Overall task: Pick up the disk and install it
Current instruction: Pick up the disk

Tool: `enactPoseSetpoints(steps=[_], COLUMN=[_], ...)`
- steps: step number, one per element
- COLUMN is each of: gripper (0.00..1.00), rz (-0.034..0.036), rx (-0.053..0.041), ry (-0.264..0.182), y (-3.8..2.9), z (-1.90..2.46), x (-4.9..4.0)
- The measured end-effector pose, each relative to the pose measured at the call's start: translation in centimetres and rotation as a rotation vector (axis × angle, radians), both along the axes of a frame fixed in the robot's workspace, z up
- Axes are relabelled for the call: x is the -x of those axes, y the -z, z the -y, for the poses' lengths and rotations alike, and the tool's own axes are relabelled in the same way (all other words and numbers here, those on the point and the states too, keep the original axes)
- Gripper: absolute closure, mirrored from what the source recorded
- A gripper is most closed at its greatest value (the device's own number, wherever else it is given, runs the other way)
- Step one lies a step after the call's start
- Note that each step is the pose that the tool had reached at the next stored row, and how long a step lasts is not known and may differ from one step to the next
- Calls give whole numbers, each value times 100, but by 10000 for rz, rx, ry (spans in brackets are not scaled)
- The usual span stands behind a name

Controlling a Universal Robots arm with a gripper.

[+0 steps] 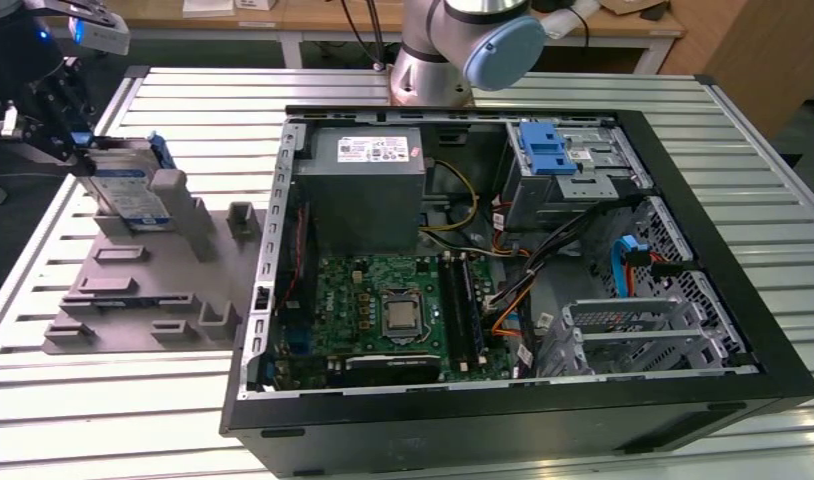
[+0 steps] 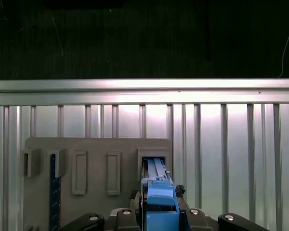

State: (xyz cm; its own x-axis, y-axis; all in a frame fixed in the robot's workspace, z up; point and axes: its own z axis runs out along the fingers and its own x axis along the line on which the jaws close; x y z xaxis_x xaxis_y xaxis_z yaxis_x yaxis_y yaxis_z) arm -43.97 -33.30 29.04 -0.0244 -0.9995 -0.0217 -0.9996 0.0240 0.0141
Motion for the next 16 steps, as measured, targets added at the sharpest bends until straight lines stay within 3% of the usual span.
enactPoseSetpoints(steps=[9,16], gripper=[64,64], rz=[1,0], rx=[0,0], ry=[-13,-13], y=[-1,-48], z=[0,0], x=[0,0])
